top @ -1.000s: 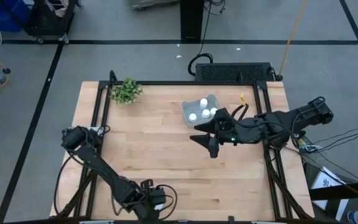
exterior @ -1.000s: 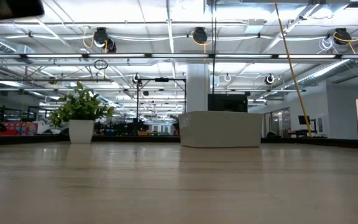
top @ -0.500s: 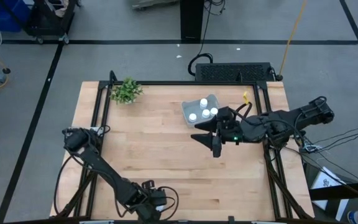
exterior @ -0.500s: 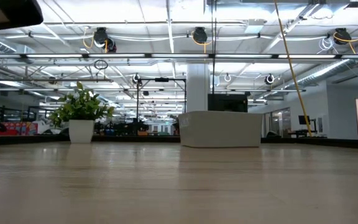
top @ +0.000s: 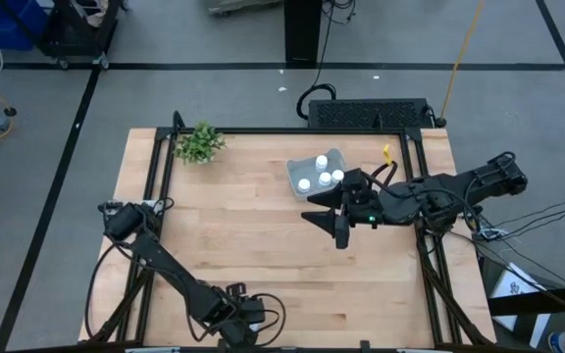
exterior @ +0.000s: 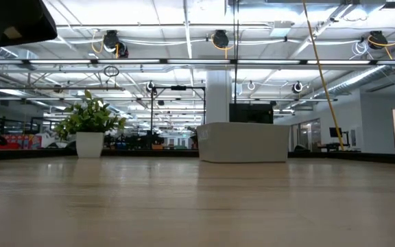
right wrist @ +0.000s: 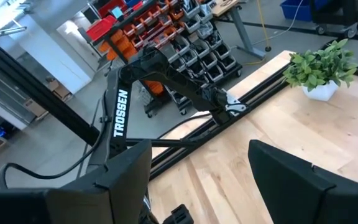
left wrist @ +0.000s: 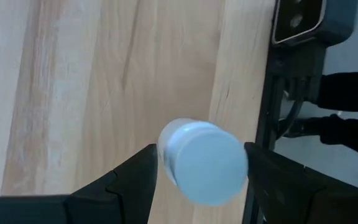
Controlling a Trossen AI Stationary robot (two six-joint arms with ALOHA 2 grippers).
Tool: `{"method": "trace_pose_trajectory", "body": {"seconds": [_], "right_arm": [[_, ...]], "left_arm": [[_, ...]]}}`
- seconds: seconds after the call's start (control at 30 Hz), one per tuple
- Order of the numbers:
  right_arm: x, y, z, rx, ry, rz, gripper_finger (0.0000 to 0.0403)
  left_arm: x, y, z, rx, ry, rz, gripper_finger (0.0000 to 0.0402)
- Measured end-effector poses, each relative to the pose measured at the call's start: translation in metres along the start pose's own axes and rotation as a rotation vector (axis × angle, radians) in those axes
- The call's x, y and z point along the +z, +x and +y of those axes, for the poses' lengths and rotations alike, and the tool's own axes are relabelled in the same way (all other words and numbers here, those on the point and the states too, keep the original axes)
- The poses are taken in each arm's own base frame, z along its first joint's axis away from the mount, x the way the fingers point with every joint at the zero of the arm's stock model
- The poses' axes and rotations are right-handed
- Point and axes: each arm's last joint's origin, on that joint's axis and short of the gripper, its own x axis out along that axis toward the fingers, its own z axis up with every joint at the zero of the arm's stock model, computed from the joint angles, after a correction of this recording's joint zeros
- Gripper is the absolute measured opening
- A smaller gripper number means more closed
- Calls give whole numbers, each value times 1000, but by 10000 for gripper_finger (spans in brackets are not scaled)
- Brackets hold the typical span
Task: Pick and place pill bottles into a basket
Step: Put the white pill bottle into the gray container
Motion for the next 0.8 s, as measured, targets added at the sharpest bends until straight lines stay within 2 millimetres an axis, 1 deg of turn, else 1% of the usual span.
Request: {"method": "trace_pose_trajectory", "body": {"seconds": [0.43, 0.53, 0.67, 0.7, 0.8], "right_arm": [[0, 0, 0, 0, -8, 0, 263], [0, 0, 0, 0, -7, 0, 263], [0, 0, 0, 0, -6, -1, 263], [0, 0, 0, 0, -7, -1, 263], [0, 0, 0, 0, -7, -1, 263]], "left_arm": [[0, 1, 0, -4, 7, 8, 241], [0, 1, 0, 1, 6, 2, 219], [3, 1, 2, -5, 18, 1, 170], [4, 1, 2, -6, 20, 2, 165], [5, 1, 3, -7, 22, 4, 165]]}}
